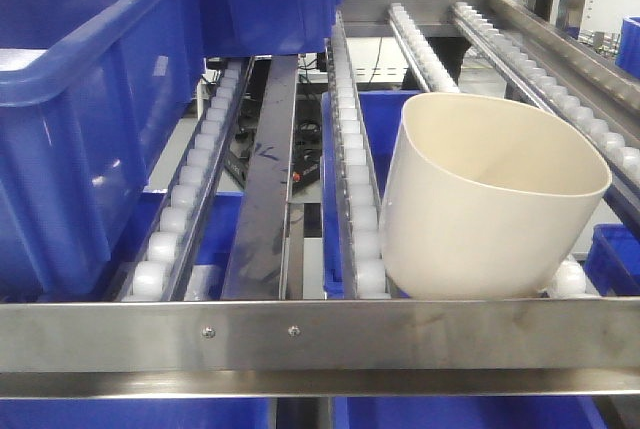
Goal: Move white bin to right shelf second layer
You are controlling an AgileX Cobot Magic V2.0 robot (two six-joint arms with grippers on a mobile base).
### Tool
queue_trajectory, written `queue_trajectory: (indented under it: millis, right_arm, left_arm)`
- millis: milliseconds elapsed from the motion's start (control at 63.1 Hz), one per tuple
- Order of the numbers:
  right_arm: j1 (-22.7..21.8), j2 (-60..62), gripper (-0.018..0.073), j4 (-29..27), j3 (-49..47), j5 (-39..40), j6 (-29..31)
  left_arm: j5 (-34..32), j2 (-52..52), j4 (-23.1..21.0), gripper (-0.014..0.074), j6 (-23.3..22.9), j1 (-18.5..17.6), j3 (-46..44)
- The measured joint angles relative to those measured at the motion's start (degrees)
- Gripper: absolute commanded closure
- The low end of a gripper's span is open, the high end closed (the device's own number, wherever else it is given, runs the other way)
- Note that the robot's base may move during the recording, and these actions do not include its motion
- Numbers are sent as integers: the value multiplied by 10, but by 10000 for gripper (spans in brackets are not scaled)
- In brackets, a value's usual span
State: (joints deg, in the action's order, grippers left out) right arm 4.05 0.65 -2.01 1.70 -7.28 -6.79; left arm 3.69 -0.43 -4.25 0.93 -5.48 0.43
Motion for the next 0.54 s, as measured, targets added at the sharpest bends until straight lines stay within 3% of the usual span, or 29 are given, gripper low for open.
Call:
queue_trajectory:
  millis: [539]
  right_arm:
    - [0, 0, 503, 0, 0, 0, 0]
  left_arm:
    - [0, 0, 0, 512, 0, 0, 0]
